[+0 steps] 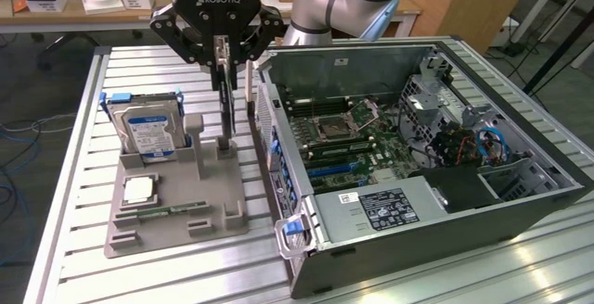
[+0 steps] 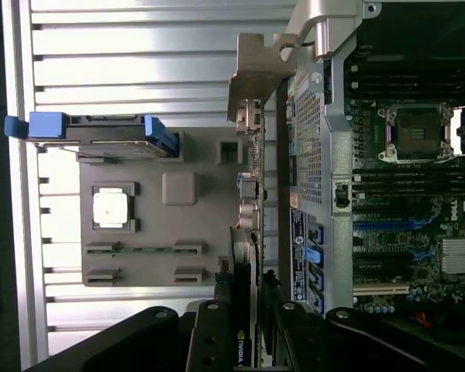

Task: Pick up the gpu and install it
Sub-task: 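Pick up the gpu and move the gpu toward the slot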

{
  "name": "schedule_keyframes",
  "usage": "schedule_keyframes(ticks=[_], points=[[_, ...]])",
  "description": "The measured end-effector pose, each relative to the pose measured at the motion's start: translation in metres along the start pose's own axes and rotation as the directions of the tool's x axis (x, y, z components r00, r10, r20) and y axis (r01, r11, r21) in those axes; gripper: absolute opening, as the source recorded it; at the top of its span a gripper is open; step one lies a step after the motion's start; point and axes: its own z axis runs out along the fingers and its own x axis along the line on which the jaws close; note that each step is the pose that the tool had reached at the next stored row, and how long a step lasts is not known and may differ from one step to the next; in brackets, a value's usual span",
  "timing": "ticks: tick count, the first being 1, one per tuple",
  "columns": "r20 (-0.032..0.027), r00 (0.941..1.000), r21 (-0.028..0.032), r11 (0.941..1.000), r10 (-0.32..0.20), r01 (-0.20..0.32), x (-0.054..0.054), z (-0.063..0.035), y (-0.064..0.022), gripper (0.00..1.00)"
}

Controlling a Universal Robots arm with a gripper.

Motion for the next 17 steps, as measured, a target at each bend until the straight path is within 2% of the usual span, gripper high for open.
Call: schedule_keyframes(ticks=[9, 17], points=[[0.0000, 1.0000, -0.0001, 1.0000, 0.000, 0.000, -0.0006, 0.0000, 0.0000, 0.26], [0.0000, 1.0000, 0.0000, 1.0000, 0.000, 0.000, -0.0098, 0.0001, 0.0007, 0.26]])
